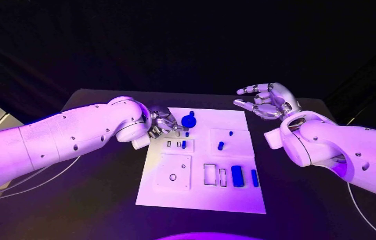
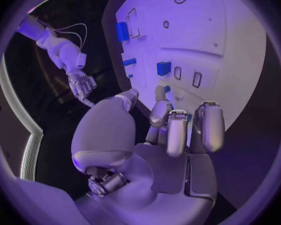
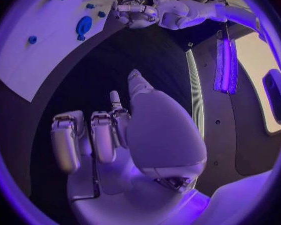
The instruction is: Assemble the parts on the task board
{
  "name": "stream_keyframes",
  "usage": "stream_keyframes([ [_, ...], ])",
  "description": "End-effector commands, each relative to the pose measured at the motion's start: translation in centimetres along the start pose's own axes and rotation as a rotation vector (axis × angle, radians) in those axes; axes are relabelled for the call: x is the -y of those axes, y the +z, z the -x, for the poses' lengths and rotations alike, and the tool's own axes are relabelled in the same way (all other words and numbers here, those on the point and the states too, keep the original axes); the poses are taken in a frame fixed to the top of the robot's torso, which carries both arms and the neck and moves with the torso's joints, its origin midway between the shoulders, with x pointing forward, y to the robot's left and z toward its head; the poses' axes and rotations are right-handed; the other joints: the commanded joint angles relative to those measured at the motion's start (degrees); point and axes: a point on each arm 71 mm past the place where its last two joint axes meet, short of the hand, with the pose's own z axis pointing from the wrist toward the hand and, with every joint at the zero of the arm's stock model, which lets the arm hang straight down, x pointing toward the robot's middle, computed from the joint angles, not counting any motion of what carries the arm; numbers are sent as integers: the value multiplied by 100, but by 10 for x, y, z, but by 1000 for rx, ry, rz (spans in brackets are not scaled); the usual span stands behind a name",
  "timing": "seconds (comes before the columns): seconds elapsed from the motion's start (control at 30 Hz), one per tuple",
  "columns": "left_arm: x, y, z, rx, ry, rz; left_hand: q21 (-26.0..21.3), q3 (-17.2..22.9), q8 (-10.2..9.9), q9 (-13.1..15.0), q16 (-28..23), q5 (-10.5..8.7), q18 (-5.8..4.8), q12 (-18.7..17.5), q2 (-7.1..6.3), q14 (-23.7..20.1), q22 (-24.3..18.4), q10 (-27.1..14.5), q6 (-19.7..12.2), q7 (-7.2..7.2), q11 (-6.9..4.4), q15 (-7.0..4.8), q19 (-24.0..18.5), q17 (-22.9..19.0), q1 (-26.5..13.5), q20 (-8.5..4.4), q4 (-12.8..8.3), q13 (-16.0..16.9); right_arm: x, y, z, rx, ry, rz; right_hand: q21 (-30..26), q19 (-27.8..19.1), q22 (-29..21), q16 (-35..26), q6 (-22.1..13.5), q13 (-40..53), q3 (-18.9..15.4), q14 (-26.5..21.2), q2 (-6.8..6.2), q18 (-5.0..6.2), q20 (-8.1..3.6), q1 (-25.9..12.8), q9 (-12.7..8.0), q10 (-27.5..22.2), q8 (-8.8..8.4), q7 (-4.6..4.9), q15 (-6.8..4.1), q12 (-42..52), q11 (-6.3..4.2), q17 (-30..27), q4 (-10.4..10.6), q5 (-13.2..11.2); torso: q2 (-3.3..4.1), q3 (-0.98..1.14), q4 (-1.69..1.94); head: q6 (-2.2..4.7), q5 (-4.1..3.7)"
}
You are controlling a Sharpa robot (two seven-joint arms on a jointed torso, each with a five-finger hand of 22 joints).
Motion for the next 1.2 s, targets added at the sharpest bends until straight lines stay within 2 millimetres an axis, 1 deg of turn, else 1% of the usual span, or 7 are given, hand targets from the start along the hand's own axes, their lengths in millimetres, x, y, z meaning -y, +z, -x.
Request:
stream_keyframes([
  [0.03, 0, 3, -2, -32, 163, 107, 7, -55, 35, 45, 2, -30, -83, 37, -7, 522, 9, 41, -29, -26, -20, -46, 19, 1203, -86, -21, -2, 17, 1, 1, 3, 9, 51, -17, -13, 564, 1480, -19, 29, 882, -11, 500, 19, -22, 32, -12, 6, -25, 26, -14, 9, -11, 12, 1104, 6, 9, 14, 14, -6, -16, 11],
  [0.1, 4, 5, -3, -34, 179, 112, 8, -98, 62, 100, 5, -30, -85, 50, 13, 524, 18, 54, -30, -36, -29, -54, 27, 1209, -148, -27, -1, 38, 2, 2, 5, 11, 50, -22, -17, 562, 1478, -20, 30, 882, -13, 500, 21, -21, 32, -15, 7, -25, 28, -15, 8, -12, 11, 1103, 6, 9, 7, 5, -6, -25, 9],
  [0.23, 12, 8, -5, -41, 205, 118, 11, -149, 105, 174, 5, -27, -88, 55, 37, 524, 32, 59, -25, -51, -41, -64, 38, 1210, -210, -35, -1, 48, 2, 3, 7, 12, 46, -29, -17, 562, 1478, -20, 30, 882, -13, 500, 21, -21, 32, -15, 7, -25, 28, -15, 8, -12, 11, 1103, 6, 9, 8, 3, -16, -48, 8],
  [0.5, 20, 11, -11, -73, 242, 126, 14, -163, 117, 198, 9, -27, -90, 45, 47, 526, 41, 49, -27, -55, -45, -68, 45, 1217, -226, -38, -2, 34, 4, 4, 8, 8, 37, -39, -9, 566, 1482, -18, 30, 885, -14, 501, 24, -23, 31, -18, 8, -21, 30, -16, 8, -6, 11, 1107, 6, 9, -1, -4, 12, -80, -24],
  [0.63, 22, 12, -13, -90, 256, 130, 16, -165, 118, 201, 11, -26, -91, 43, 49, 527, 46, 47, -29, -56, -45, -68, 49, 1220, -227, -38, -2, 30, 4, 5, 8, 7, 34, -42, -9, 566, 1482, -18, 30, 885, -14, 501, 24, -23, 31, -18, 8, -21, 30, -16, 8, -6, 11, 1107, 6, 9, -2, -6, 14, -87, -27],
  [1.0, 21, 15, -15, -115, 277, 150, 16, -159, 143, 291, 15, -11, -93, 24, 71, 530, 56, 23, -73, -63, -54, -76, 53, 1229, -107, -46, -24, 13, 6, 7, 8, 4, 31, -49, -20, 560, 1477, -27, 28, 879, -19, 496, 27, -20, 29, -24, 10, -27, 35, -17, 5, -14, 9, 1091, 5, 9, 4, -5, -2, -108, -15],
  [1.2, 22, 17, -16, -119, 277, 149, 14, -143, 156, 344, 18, -7, -93, 23, 91, 531, 55, 20, -93, -64, -55, -77, 50, 1236, -20, -49, -27, 15, 6, 7, 8, 2, 31, -51, -20, 560, 1477, -27, 28, 879, -19, 496, 27, -20, 29, -24, 10, -27, 35, -17, 5, -14, 9, 1091, 5, 9, 3, -1, 1, -123, -22],
])
